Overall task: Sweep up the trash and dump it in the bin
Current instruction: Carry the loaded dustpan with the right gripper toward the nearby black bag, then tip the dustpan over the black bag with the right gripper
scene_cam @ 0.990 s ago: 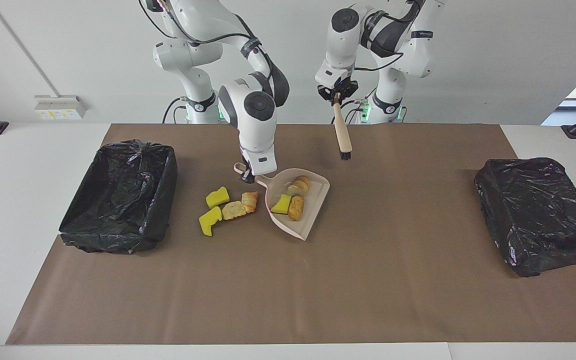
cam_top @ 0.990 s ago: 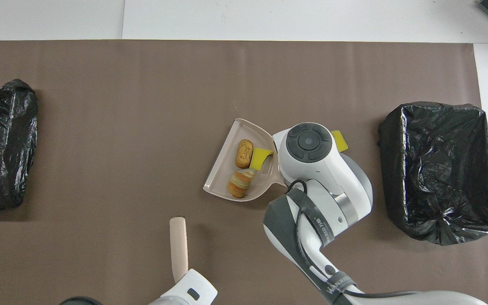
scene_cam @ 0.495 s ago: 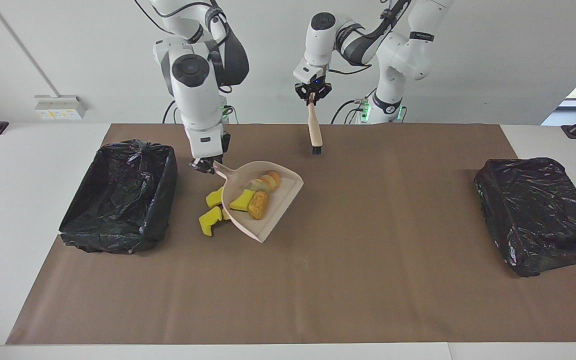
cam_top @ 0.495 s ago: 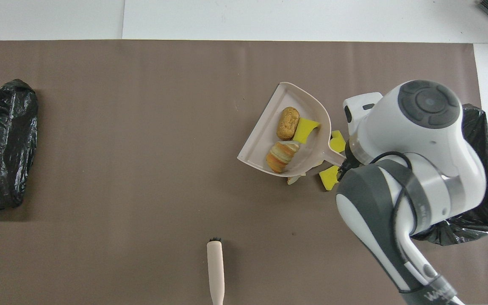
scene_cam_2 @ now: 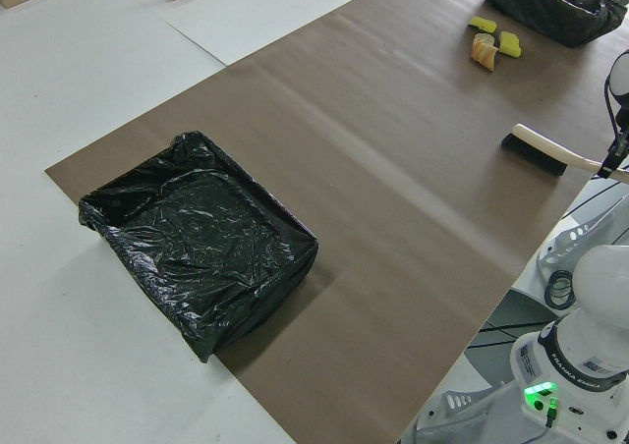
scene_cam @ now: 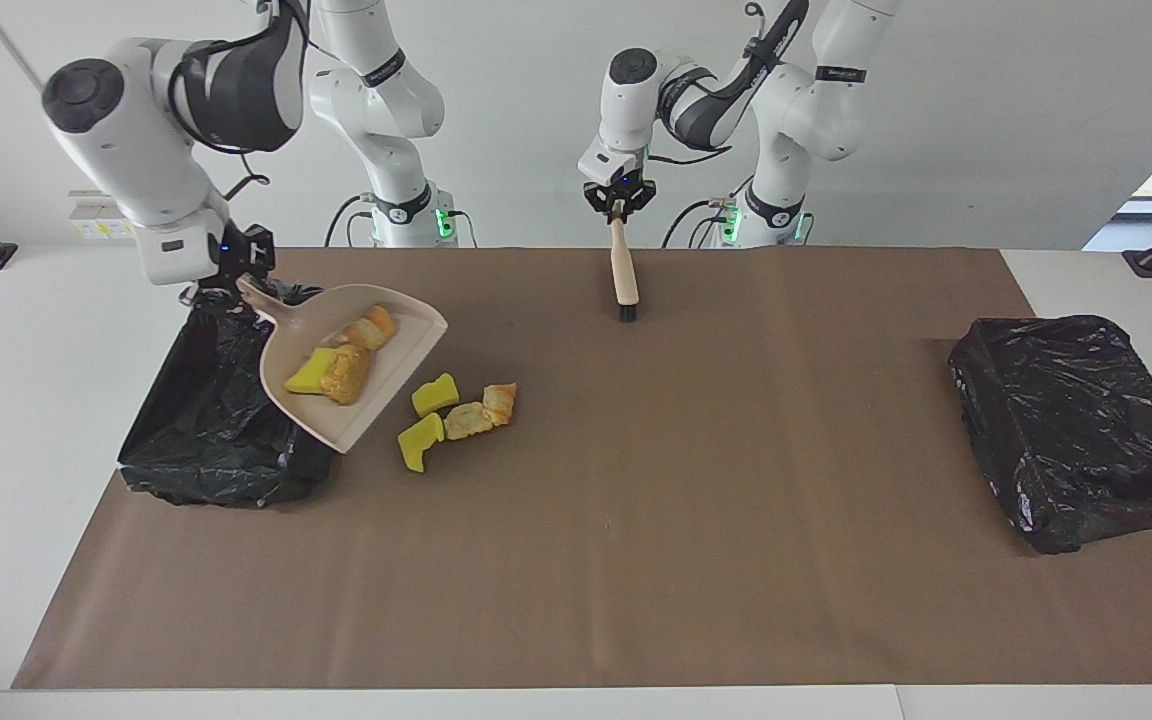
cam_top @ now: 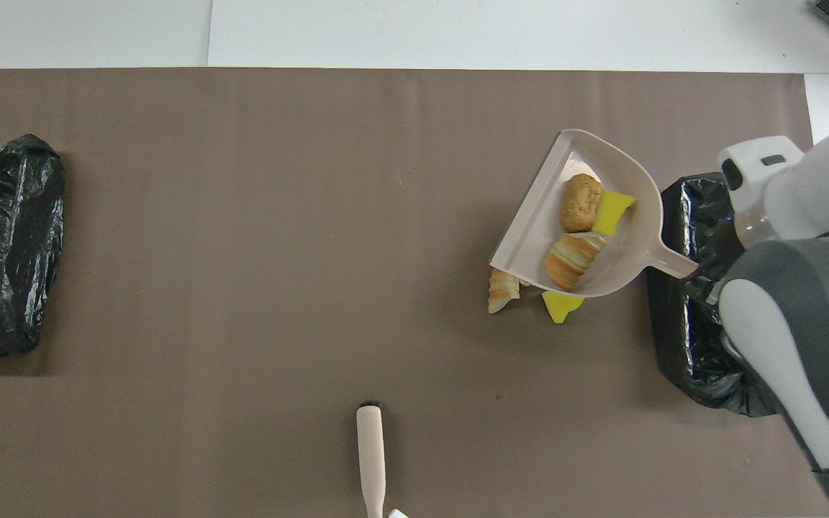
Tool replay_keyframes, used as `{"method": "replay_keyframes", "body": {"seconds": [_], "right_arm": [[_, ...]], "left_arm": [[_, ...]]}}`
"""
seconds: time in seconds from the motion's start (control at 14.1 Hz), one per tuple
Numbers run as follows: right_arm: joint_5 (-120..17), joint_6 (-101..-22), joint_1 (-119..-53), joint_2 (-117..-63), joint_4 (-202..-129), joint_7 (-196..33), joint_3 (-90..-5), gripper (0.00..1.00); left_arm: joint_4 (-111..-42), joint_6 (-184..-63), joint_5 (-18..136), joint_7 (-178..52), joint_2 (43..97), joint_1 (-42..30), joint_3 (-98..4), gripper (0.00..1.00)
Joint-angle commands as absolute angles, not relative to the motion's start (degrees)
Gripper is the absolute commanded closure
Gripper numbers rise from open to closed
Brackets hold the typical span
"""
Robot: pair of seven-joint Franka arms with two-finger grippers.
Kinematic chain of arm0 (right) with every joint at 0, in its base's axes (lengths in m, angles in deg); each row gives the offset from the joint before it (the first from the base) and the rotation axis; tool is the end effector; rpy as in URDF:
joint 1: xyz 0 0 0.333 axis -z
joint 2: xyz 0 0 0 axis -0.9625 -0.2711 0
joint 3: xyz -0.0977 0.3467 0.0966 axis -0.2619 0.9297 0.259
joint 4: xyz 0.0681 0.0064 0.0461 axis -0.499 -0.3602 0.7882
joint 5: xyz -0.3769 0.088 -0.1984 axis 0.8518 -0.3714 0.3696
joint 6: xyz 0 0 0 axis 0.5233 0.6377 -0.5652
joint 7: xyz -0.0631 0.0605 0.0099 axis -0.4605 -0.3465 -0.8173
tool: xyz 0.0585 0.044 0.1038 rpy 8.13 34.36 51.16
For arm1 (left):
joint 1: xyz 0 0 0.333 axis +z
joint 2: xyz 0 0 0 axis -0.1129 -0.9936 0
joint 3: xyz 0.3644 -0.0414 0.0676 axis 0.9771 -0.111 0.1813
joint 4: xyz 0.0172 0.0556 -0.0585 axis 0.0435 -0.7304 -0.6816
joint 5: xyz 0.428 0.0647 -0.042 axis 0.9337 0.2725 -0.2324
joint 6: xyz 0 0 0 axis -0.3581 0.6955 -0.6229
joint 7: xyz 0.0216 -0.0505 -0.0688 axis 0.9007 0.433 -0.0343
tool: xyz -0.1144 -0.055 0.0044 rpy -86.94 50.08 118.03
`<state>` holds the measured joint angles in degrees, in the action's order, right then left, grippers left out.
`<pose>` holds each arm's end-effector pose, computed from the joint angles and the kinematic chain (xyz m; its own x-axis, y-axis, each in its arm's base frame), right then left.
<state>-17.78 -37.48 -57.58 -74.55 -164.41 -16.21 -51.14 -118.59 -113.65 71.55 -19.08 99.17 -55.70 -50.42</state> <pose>0.5646 -0.1378 0.5579 0.4836 0.8705 -0.0912 0.8595 -0.4920 -0.1386 0.1400 -0.3820 0.3561 0.9895 -0.0121 -0.1438 -0.0113 -0.9999 0.0064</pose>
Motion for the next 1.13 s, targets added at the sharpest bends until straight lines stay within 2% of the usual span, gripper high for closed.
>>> {"method": "replay_keyframes", "body": {"seconds": [0.0, 0.14, 0.35, 0.57, 0.71, 0.85, 1.06], "right_arm": [[-14.3, -37.6, -52.5, -73.7, -164.5, -5.4, -53.4, 1.0], [-7.6, -41.3, -49.4, -73.1, -164.6, -1.4, -54.1, 1.0], [1.7, -47.0, -48.6, -73.2, -165.9, 1.5, -54.7, 1.0], [8.3, -49.8, -48.7, -73.4, -167.1, 1.5, -54.6, 1.0], [12.1, -54.1, -48.6, -73.9, -169.1, 2.2, -54.6, 1.0], [14.2, -55.2, -49.1, -73.9, -170.3, 2.5, -54.6, 1.0], [17.9, -55.5, -51.0, -75.2, -170.3, 1.9, -54.5, 1.0]], "left_arm": [[-115.3, -113.0, 70.6, -21.3, 96.0, -54.9, -49.2, 0.0], [-110.2, -109.7, 70.8, -26.2, 93.0, -49.6, -49.2, 0.0], [-97.7, -103.6, 72.8, -32.4, 84.8, -40.7, -49.1, 0.0], [-89.2, -102.7, 84.0, -33.0, 79.5, -34.4, -49.2, 0.0], [-83.3, -102.7, 84.6, -38.0, 77.3, -26.9, -49.2, 0.0], [-78.5, -101.3, 84.6, -44.7, 76.6, -20.4, -49.1, 0.0], [-71.0, -91.9, 84.6, -57.5, 77.4, -11.9, -49.1, 0.0]]}}
